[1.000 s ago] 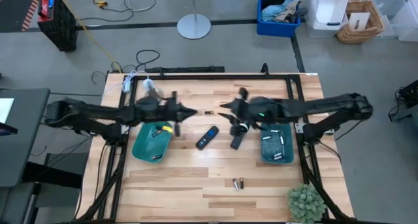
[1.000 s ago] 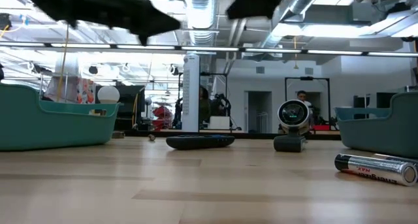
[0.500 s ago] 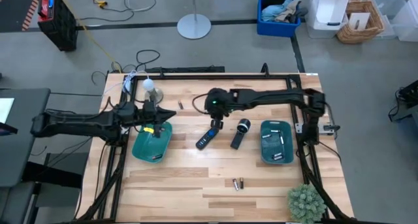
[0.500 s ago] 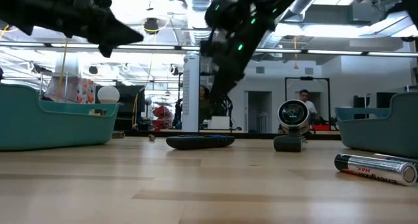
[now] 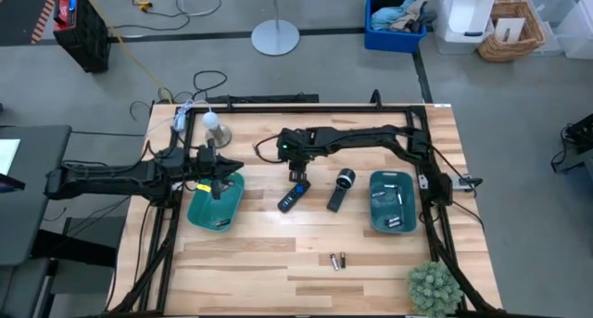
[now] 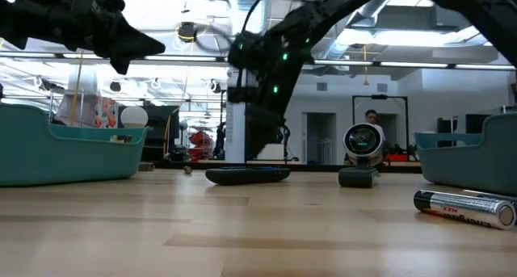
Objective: Sort batteries
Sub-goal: Put the brown battery into the green bin
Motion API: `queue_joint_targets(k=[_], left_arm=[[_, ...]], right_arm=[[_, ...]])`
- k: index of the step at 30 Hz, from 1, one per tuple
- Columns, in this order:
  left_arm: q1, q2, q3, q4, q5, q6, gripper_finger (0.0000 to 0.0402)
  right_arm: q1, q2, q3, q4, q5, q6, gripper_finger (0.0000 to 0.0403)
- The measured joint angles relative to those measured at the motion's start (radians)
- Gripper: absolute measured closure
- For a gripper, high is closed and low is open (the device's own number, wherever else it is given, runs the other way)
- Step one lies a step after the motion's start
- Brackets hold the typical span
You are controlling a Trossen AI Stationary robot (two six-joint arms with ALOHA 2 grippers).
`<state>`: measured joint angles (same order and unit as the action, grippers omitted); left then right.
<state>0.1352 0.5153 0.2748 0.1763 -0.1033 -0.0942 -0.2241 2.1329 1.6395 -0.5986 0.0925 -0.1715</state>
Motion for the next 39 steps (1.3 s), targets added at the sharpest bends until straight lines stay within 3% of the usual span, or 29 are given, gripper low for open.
queue_joint_targets(k=[6,13,39], left_arm=[[0.0,-0.073,-0.022,-0.01,-0.009,0.002,0.0398],[0.006,-0.111,-0.037,-0.02,-0.024,0.003,0.0398],[0.017,-0.111,-0.037,-0.03,-0.023,0.023,0.0398]], right_arm=[[-0.037,0.073,0.025,-0.044,0.004,-0.005,0.0194],[-0.057,0.095,0.027,-0.044,0.013,-0.002,0.0199],[-0.052,0.117,0.027,-0.004,0.035,0.096,0.0337]])
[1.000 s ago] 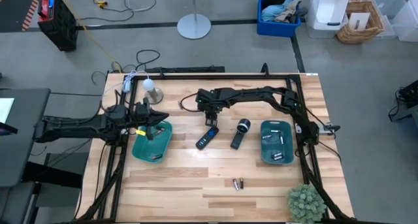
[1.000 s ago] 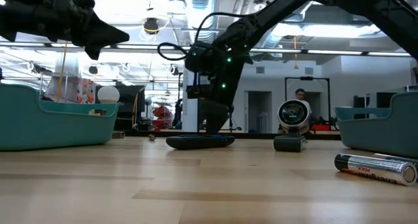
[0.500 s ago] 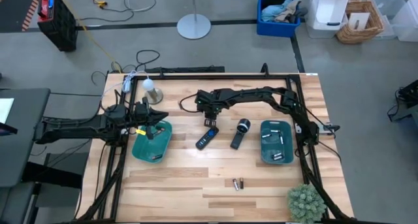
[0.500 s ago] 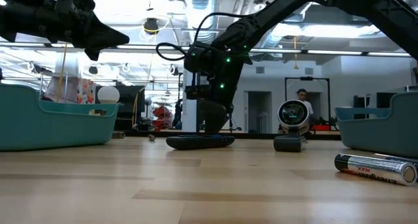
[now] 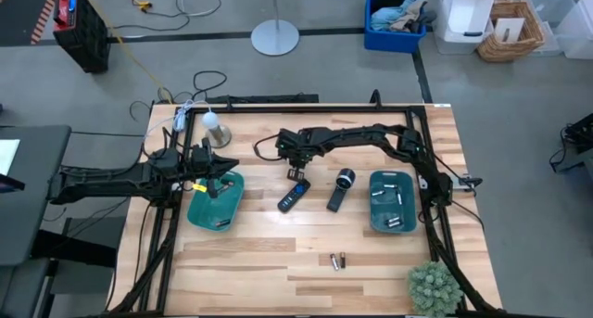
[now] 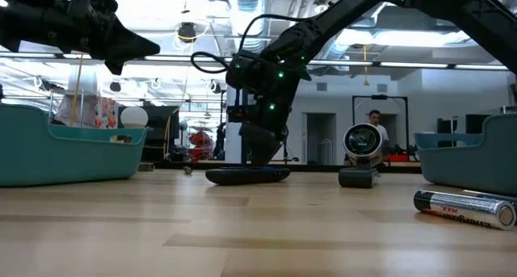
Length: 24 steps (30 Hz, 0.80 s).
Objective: Sort batteries
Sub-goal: Put the brown battery into the green bin
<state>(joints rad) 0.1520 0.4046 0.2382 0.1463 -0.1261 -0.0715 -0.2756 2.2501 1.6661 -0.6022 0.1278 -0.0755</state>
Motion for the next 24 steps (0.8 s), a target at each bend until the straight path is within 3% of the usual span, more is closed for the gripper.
queue_joint_targets(k=[12,24], left_arm=[[0.0,0.0,0.0,0.0,0.001,0.002,0.0398],[0.0,0.0,0.0,-0.001,0.001,0.021,0.0398]], right_arm=[[0.017,-0.004,-0.002,0.018,-0.003,-0.001,0.0342],[0.072,0.0,0.045,0.085,-0.134,0.022,0.0343]])
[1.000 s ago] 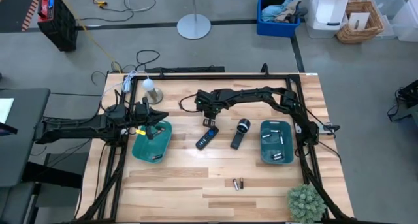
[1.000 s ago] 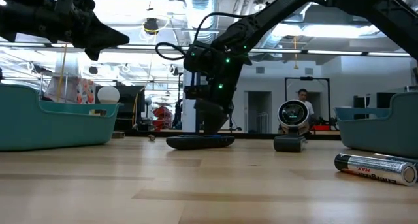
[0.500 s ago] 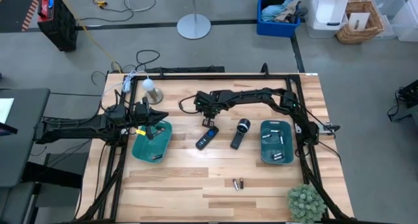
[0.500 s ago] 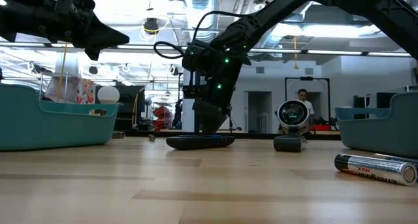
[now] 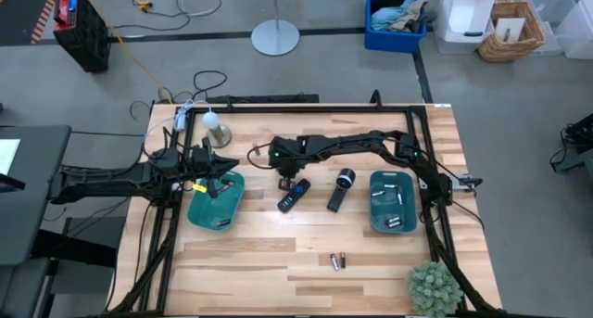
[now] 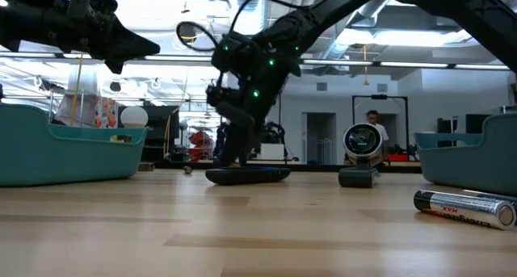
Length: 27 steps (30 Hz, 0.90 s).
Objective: Sort batteries
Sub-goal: Put the brown battery into the green bin
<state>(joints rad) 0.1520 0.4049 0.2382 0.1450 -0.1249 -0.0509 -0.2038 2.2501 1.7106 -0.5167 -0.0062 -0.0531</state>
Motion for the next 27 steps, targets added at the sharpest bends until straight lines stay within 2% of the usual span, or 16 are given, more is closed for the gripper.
queue_joint_targets(k=[6,8,13,24,27], left_arm=[[0.0,0.0,0.0,0.0,-0.014,0.002,0.0398],[0.0,0.0,0.0,0.0,-0.03,0.002,0.0398],[0.0,-0.015,0.0,0.0,-0.066,0.002,0.0398],[0.0,-0.143,0.001,-0.007,-0.07,-0.003,0.0398],[0.0,-0.163,0.001,-0.007,-0.068,-0.008,0.0398]], right_arm=[[0.032,-0.001,0.045,0.043,-0.033,0.002,0.0343],[0.046,-0.001,0.061,0.067,-0.073,0.004,0.0343],[0.094,-0.003,0.069,0.24,-0.171,0.043,0.0343],[0.17,-0.003,0.07,0.607,-0.179,0.069,0.0343],[0.17,-0.003,0.07,0.657,-0.166,0.083,0.0343]])
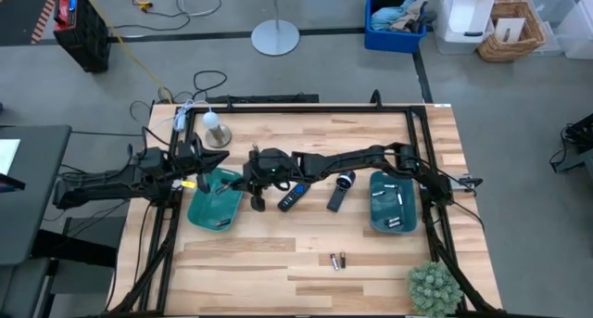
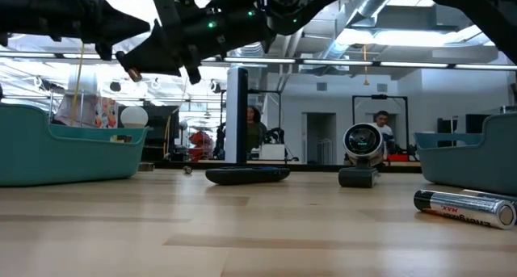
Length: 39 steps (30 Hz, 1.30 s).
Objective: Sort batteries
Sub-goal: Put the brown battery into the green bin, then put the silver battery into the blue bin
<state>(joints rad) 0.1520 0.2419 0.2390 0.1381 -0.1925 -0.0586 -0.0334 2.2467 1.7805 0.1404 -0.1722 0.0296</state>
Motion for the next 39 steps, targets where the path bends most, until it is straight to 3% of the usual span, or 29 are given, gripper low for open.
queue_joint_targets(k=[5,13,23,30,34,39], left_arm=[[0.0,-0.017,0.0,0.017,0.014,-0.012,0.0398],[-0.001,-0.014,0.0,0.035,0.044,-0.018,0.0397],[-0.001,-0.014,0.0,0.029,0.057,-0.016,0.0397],[-0.001,-0.014,0.0,0.007,0.057,-0.006,0.0397],[-0.001,-0.014,0.0,0.005,0.068,-0.006,0.0397],[-0.001,-0.013,0.0,-0.022,0.102,0.0,0.0397]], right_arm=[[-0.008,0.011,0.001,0.026,0.037,0.029,0.0342],[-0.008,0.15,0.068,0.147,0.042,0.113,0.0336],[-0.021,0.154,0.139,0.016,0.022,0.094,0.0204],[-0.009,0.117,0.141,-0.072,0.028,0.058,0.0191],[0.003,0.062,0.061,-0.046,0.095,0.037,0.0208],[0.0,-0.111,-0.229,0.138,0.172,0.063,0.0227]])
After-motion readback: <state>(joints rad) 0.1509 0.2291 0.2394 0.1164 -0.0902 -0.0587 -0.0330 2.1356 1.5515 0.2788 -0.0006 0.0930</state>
